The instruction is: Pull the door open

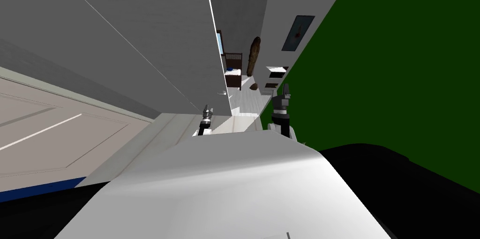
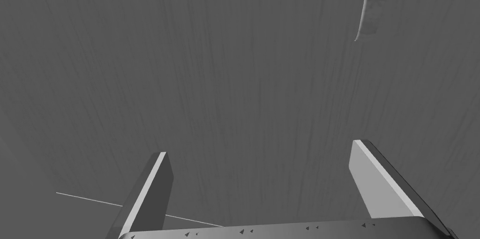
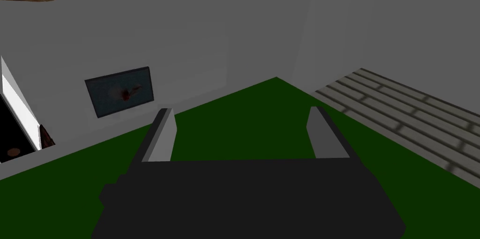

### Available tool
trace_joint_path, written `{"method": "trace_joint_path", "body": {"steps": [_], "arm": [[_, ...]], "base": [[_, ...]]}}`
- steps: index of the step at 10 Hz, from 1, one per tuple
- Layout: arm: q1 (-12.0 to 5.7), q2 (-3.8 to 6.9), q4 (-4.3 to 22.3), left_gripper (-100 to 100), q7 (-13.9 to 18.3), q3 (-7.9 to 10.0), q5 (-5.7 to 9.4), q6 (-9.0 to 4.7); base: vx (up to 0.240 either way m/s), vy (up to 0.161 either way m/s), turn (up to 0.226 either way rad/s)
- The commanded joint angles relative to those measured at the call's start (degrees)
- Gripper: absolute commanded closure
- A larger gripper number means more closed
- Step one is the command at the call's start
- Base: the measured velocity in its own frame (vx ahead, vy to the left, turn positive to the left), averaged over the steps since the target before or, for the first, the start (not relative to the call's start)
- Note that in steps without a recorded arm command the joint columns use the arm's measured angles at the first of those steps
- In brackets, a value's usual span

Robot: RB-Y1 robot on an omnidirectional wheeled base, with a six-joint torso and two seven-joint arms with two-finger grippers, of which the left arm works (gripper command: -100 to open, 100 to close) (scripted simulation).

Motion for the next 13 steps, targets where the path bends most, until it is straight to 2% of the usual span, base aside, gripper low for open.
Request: {"method": "trace_joint_path", "body": {"steps": [1, 3, 10, 11, 13], "arm": [[-0.86, 0.52, 2.9, -100, 0.3, -0.13, 0.11, -0.74], [-1.46, 0.78, 4.9, -100, 0.4, -0.21, 0.17, -1.1], [-5.15, 2.35, 16.1, -100, 1.0, -0.71, 0.54, -3.23], [-5.15, 2.35, 16.1, -100, 1.0, -0.71, 0.54, -3.23], [-6.1, 2.75, 19.0, -100, 1.2, -0.83, 0.63, -3.78]], "base": [[0.107, -0.022, -0.074], [0.092, -0.024, -0.044], [0.098, -0.019, -0.055], [0.061, -0.005, -0.013], [0.059, -0.002, -0.044]]}}
